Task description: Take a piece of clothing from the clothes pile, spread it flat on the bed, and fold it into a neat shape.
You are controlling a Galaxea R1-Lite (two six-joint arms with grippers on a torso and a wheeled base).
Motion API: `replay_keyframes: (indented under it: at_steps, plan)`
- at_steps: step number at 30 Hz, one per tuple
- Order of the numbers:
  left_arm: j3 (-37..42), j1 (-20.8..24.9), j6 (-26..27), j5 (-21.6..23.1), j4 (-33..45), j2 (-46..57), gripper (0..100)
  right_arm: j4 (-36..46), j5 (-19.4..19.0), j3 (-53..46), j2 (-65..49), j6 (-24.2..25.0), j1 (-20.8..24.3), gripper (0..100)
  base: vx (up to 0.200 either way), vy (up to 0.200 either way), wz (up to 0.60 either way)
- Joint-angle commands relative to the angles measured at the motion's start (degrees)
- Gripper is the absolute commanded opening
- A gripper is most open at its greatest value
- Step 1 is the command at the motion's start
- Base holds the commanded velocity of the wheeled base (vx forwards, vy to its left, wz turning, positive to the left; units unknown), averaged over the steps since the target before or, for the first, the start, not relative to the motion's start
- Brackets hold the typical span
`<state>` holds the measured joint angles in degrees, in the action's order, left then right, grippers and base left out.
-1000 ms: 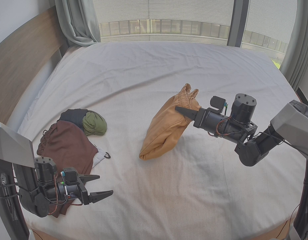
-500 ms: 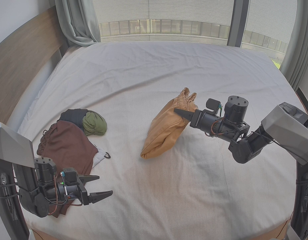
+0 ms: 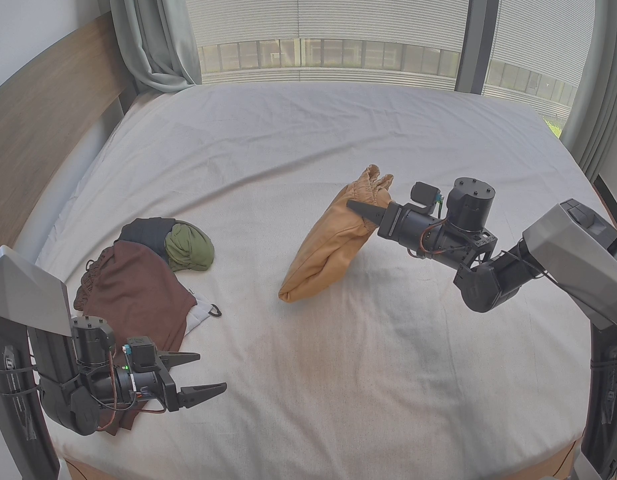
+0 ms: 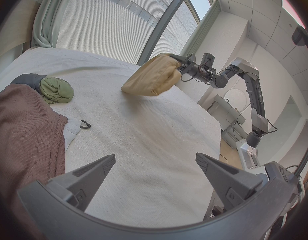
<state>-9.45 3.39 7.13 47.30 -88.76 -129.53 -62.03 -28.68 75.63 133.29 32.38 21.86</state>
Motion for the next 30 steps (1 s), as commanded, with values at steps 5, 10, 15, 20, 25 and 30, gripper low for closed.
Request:
replay_keyframes:
  at_steps: [5,10,15,20,25,30]
  plan:
    - [0.3,-0.2,0.8,0.0,0.0,-0.4,100,6.8,1.7,14.3,5.8,0.1,0.1,0,0.0,0.0,0.0]
    - [0.4,-0.2,0.8,0.0,-0.1,-0.4,100,11.5,2.6,24.2,10.5,0.4,0.1,0,0.0,0.0,0.0]
    - [0.3,-0.3,0.8,0.0,0.0,-0.7,100,12.4,4.7,28.3,15.9,1.3,0.0,0,0.0,0.0,0.0]
    - [0.2,-0.3,0.8,0.0,0.0,-1.0,100,12.5,4.9,27.6,19.2,1.4,-0.9,0,0.0,0.0,0.0]
    - [0.3,-0.3,0.9,0.0,-0.1,-1.3,100,12.5,5.9,23.5,20.4,1.7,-2.5,0,0.0,0.0,0.0]
    - [0.3,-0.3,0.9,0.0,0.0,-1.4,100,12.0,6.4,16.7,17.0,2.3,-3.5,0,0.0,0.0,0.0]
